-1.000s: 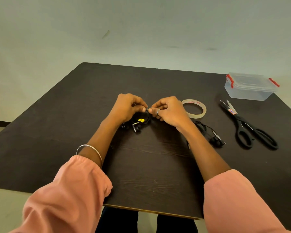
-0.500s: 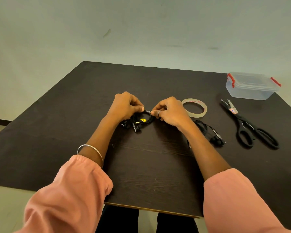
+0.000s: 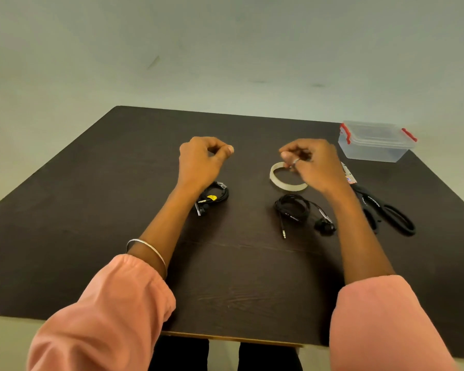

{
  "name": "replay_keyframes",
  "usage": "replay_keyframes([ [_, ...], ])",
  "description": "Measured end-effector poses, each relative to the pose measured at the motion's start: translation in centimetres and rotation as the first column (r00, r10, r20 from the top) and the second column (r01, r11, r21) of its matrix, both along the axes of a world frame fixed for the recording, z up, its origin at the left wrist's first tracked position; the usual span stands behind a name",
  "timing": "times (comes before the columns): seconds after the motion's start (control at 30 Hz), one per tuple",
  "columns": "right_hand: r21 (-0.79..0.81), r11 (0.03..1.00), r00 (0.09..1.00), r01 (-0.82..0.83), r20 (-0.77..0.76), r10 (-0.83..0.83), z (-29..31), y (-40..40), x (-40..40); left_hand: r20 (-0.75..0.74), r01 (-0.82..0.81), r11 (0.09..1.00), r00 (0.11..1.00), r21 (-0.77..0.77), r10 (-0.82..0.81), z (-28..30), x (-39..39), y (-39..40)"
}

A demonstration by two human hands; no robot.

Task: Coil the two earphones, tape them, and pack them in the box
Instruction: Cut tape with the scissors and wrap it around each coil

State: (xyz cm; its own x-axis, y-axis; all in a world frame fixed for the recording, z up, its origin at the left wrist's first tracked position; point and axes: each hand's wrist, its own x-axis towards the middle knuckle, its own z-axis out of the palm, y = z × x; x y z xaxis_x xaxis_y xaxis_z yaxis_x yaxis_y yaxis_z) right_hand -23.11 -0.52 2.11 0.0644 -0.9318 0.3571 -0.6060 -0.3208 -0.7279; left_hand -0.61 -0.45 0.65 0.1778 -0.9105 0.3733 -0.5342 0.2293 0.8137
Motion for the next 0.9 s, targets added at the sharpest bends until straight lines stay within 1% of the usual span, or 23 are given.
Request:
replay_keyframes([
  [0.1,-0.001,0.993,0.993,0.120,-0.018,-0.120,-0.9,0.0,-3.5,-0.081,0.043,0.999,0.996,0.001,-0.043,0.7,-2.6,-0.5],
  [0.13,0.005,0.991,0.990,0.137,-0.026,-0.137,-1.2,0.0,-4.1,-0.105,0.059,0.998,0.993,0.030,-0.055,0.7,-3.4,-0.7],
  [0.2,0.021,0.991,0.990,0.133,-0.045,-0.132,-1.3,-0.2,-4.8,-0.097,0.093,0.989,0.992,0.118,-0.081,0.4,-4.7,-1.3],
  [0.23,0.026,0.993,0.992,0.112,-0.056,-0.110,-1.3,-0.3,-4.7,-0.060,0.106,0.981,0.993,0.165,-0.097,0.2,-5.2,-1.6],
  [0.3,0.048,0.998,0.994,0.040,-0.100,-0.035,-1.0,-0.5,-4.2,0.070,0.134,0.958,0.985,0.252,-0.156,-0.2,-5.8,-2.0],
  [0.33,0.070,0.998,0.989,0.002,-0.149,0.008,-1.0,-0.7,-3.8,0.143,0.147,0.945,0.970,0.291,-0.195,-0.4,-6.0,-2.0],
  [0.4,0.129,0.991,0.947,-0.040,-0.312,0.079,-1.4,-1.2,-3.1,0.258,0.160,0.927,0.932,0.340,-0.255,-0.9,-6.2,-2.3],
  [0.47,0.178,0.984,0.879,-0.030,-0.464,0.111,-2.0,-1.7,-2.6,0.318,0.163,0.917,0.904,0.364,-0.287,-1.2,-6.1,-2.4],
  [0.5,0.196,0.980,0.866,-0.024,-0.486,0.118,-2.2,-1.8,-2.4,0.335,0.164,0.916,0.895,0.367,-0.295,-1.4,-6.1,-2.4],
  [0.63,0.202,0.978,0.874,-0.043,-0.466,0.135,-2.3,-2.0,-2.7,0.371,0.155,0.927,0.884,0.341,-0.284,-1.8,-6.1,-2.6],
  [0.8,0.180,0.982,0.883,-0.066,-0.448,0.141,-2.4,-1.6,-2.9,0.355,0.181,0.945,0.894,0.273,-0.274,-2.0,-5.8,-2.4],
  [0.9,0.186,0.980,0.880,-0.068,-0.452,0.147,-2.5,-1.6,-3.0,0.334,0.190,0.946,0.902,0.262,-0.274,-2.1,-5.7,-2.3],
])
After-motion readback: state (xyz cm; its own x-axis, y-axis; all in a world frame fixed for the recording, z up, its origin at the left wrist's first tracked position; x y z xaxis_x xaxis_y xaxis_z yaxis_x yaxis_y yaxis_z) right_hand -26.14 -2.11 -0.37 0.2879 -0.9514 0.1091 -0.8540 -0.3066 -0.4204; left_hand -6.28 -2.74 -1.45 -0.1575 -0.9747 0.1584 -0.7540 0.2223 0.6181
